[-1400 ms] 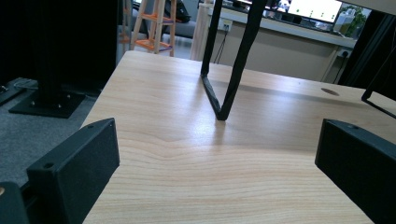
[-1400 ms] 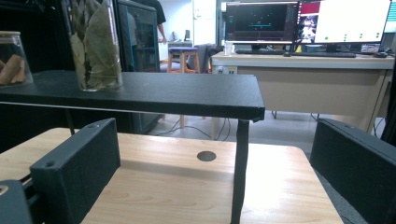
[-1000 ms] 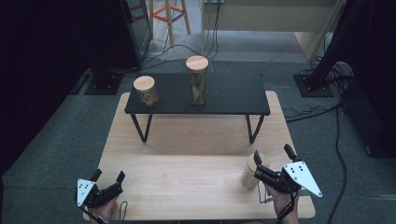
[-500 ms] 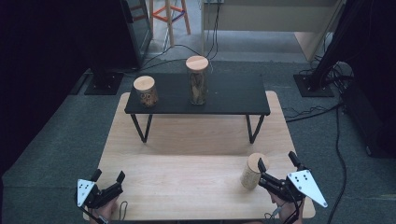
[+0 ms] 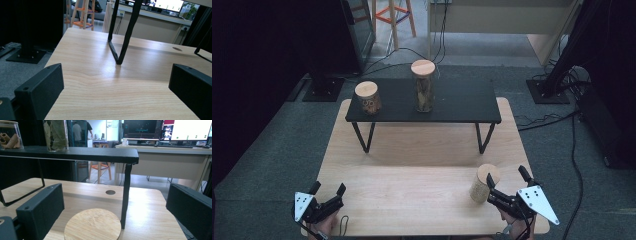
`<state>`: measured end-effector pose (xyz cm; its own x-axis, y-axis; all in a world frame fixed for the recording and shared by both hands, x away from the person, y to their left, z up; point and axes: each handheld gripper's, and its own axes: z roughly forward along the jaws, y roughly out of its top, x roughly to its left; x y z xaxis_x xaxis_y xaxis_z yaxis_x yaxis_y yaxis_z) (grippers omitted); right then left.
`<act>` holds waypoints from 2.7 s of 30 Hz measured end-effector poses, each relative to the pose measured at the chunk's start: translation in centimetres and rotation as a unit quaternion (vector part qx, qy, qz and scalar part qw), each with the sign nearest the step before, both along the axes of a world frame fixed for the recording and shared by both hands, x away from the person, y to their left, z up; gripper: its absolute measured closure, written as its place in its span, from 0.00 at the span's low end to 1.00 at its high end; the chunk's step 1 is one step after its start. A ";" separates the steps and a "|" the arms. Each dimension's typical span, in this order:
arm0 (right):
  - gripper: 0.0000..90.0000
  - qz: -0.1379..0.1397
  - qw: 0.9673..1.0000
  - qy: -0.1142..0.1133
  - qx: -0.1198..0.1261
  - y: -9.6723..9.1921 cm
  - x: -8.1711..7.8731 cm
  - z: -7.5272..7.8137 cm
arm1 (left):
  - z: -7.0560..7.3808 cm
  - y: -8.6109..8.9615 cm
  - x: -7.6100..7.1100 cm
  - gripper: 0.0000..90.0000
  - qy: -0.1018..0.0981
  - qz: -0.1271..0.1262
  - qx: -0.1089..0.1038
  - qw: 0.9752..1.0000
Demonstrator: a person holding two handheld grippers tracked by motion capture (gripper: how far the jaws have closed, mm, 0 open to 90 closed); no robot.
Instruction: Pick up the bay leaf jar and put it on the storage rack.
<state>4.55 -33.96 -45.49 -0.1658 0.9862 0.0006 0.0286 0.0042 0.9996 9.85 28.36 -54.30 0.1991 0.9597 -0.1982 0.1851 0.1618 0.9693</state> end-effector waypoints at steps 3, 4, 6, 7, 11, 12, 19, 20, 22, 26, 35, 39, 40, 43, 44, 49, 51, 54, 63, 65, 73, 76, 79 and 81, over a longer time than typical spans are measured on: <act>0.01 0.003 1.000 0.000 0.000 -0.1 0.0 -0.3 | 0.0 0.0 0.0 0.00 0.000 0.000 0.001 1.000; 0.01 0.004 1.000 0.000 -0.001 -0.2 0.1 -0.5 | 0.0 0.0 0.0 0.00 0.000 0.000 0.001 1.000; 0.01 0.005 1.000 -0.001 0.000 -0.2 0.1 -0.8 | 0.0 0.0 0.0 0.00 0.000 0.001 0.001 1.000; 0.01 0.005 1.000 0.000 0.000 -0.2 0.1 -0.9 | 0.0 0.0 0.0 0.00 0.000 0.000 0.001 1.000; 0.01 0.009 1.000 0.002 -0.001 -0.2 0.3 -1.4 | 0.0 -0.1 0.0 0.00 0.001 0.000 0.003 1.000; 0.01 0.008 1.000 0.003 -0.001 -0.2 0.3 -1.5 | 0.1 -0.1 0.0 0.00 0.001 0.000 0.003 1.000; 0.01 0.014 1.000 0.006 0.000 -0.4 0.6 -2.3 | 0.1 -0.1 0.1 0.00 0.002 0.000 0.003 1.000; 0.01 0.015 1.000 0.006 -0.001 -0.4 0.6 -2.5 | 0.1 -0.1 0.1 0.00 0.001 0.000 0.003 1.000; 0.01 0.016 1.000 0.007 0.000 -0.4 0.7 -2.7 | 0.1 -0.1 0.1 0.00 0.001 0.000 0.003 1.000; 0.01 0.017 1.000 0.010 0.000 -0.4 0.9 -3.2 | 0.1 -0.1 0.1 0.00 0.002 -0.001 0.003 1.000; 0.02 0.020 1.000 0.005 0.010 -0.7 1.2 -4.0 | 0.1 -0.1 0.1 0.00 0.003 0.000 0.003 1.000; 0.01 0.022 1.000 0.003 0.011 -0.7 1.2 -4.1 | 0.1 -0.1 0.1 0.00 0.003 0.000 0.004 1.000; 0.01 0.023 1.000 0.003 0.012 -0.7 1.2 -4.1 | 0.1 -0.1 0.1 0.00 0.004 0.000 0.004 1.000; 0.01 0.029 1.000 0.002 0.012 -0.7 1.0 -4.1 | 0.1 -0.2 0.1 0.00 0.004 0.000 0.005 1.000; 0.01 0.029 1.000 0.002 0.011 -0.6 1.0 -4.1 | 0.2 -0.2 0.1 0.00 0.004 -0.001 0.007 1.000; 0.01 0.034 0.999 0.004 0.009 -0.5 0.8 -4.1 | 0.1 -0.2 0.1 0.00 0.004 0.000 0.004 1.000; 0.02 0.035 0.999 0.004 0.010 -0.5 0.7 -4.2 | 0.1 -0.2 0.1 0.00 0.004 0.000 0.005 1.000; 0.01 0.036 0.999 0.007 0.009 -0.5 0.6 -4.4 | 0.1 -0.2 0.1 0.00 0.003 0.001 0.005 1.000; 0.01 0.042 0.999 0.014 0.006 -0.3 0.5 -4.9 | 0.1 -0.2 0.1 0.00 0.004 0.002 0.004 1.000; 0.01 0.042 0.999 0.016 0.008 -0.3 0.5 -5.0 | 0.1 -0.2 0.1 0.00 0.004 0.003 0.003 1.000; 0.01 0.045 0.999 0.022 0.007 -0.1 0.5 -5.5 | 0.1 -0.1 0.0 0.00 0.003 0.002 0.001 1.000; 0.01 0.045 0.999 0.028 0.007 0.0 0.5 -5.8 | 0.1 -0.1 0.0 0.00 0.002 0.002 0.000 1.000; 0.01 0.044 0.999 0.029 0.009 0.0 0.4 -6.2 | 0.1 -0.1 0.0 0.00 0.002 0.002 0.000 1.000; 0.01 0.043 0.999 0.031 0.008 0.0 0.5 -6.4 | 0.1 -0.1 0.0 0.00 0.002 0.002 0.000 1.000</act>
<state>5.01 -33.98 -51.85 -0.2483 0.9682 0.0301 0.0909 -0.0076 0.9958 9.83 28.27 -54.25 0.1944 0.9605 -0.1990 0.1874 0.1628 0.9687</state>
